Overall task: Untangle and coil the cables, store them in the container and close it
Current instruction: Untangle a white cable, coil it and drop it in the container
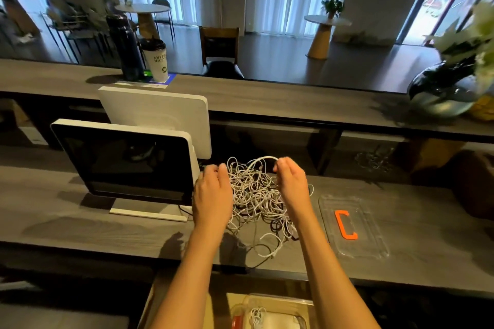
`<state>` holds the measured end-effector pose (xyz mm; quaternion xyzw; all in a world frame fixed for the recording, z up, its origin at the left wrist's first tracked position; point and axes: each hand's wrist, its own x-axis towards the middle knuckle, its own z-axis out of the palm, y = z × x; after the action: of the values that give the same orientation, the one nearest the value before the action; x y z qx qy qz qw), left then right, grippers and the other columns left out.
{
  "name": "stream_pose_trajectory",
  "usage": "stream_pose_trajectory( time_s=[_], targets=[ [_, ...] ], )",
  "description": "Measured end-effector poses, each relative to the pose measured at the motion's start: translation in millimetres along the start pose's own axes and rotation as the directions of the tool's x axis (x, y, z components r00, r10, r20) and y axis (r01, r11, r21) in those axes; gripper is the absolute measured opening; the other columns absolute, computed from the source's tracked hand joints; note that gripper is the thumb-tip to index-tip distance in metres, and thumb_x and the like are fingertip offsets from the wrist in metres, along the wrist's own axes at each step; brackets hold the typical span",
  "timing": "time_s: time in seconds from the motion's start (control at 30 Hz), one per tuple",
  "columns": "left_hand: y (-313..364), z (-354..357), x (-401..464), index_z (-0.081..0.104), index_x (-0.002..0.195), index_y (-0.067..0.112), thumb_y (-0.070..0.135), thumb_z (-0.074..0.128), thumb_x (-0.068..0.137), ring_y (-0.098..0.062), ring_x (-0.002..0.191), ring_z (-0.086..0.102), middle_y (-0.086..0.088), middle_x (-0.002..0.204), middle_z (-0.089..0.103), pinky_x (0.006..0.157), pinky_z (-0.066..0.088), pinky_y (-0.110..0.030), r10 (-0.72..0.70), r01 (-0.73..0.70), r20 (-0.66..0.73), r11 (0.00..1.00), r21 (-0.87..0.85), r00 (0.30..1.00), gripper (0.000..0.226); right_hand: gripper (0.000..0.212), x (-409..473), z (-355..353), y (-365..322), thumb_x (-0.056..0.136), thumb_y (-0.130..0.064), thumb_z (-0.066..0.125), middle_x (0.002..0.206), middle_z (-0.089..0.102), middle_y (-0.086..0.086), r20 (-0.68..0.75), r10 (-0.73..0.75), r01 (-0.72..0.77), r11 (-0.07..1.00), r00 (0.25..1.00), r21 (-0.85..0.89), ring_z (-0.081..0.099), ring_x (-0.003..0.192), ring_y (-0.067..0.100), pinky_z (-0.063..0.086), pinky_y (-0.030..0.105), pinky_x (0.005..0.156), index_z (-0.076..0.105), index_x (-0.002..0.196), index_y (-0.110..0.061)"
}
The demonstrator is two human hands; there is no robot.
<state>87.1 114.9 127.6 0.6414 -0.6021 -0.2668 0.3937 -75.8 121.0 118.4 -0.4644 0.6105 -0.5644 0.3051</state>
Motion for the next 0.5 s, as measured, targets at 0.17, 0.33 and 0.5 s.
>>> stream_pose_trajectory(
  time_s=[0.17, 0.33, 0.5],
  targets=[
    [31.5, 9.9, 3.2, 0.065, 0.103, 0.027, 0.093, 0.02, 0.076, -0.021, 0.1, 0.066, -0.007, 0.112, 0.068, 0.097, 0.05, -0.05, -0.068, 0.208, 0.36, 0.907, -0.366, 0.931, 0.084, 0.033, 11.5, 9.2, -34.4, 0.104, -0.023, 0.046, 0.058, 0.042, -0.012, 0.129, -0.091, 0.099, 0.993, 0.987, -0.061, 0.036, 0.056, 0.004, 0.032, 0.021, 0.052, 0.053, 0.072, -0.021],
    [40.8, 10.4, 18.8, 0.065, 0.092, 0.02, 0.059, 0.034, 0.101, -0.021, 0.094, 0.069, -0.007, 0.101, 0.072, 0.091, 0.054, -0.043, -0.099, 0.306, 0.411, 0.824, -0.477, 0.906, 0.051, 0.032, 0.2, 10.8, -43.0, 0.104, -0.018, 0.046, 0.056, 0.041, -0.013, 0.174, -0.058, 0.055, 0.998, 0.983, 0.023, 0.035, 0.052, 0.002, 0.03, 0.015, 0.05, 0.054, 0.073, -0.014],
    [39.3, 12.4, 30.1, 0.064, 0.097, 0.003, 0.017, 0.056, 0.101, -0.019, 0.081, 0.071, -0.012, 0.084, 0.068, 0.08, 0.059, -0.032, -0.101, 0.364, 0.386, 0.607, -0.707, 0.917, 0.017, 0.034, -12.0, 6.0, -34.7, 0.104, -0.014, 0.045, 0.053, 0.037, -0.007, 0.209, -0.009, -0.004, 0.998, 0.978, 0.063, 0.031, 0.046, 0.004, 0.026, 0.017, 0.045, 0.055, 0.071, -0.012]
  ],
)
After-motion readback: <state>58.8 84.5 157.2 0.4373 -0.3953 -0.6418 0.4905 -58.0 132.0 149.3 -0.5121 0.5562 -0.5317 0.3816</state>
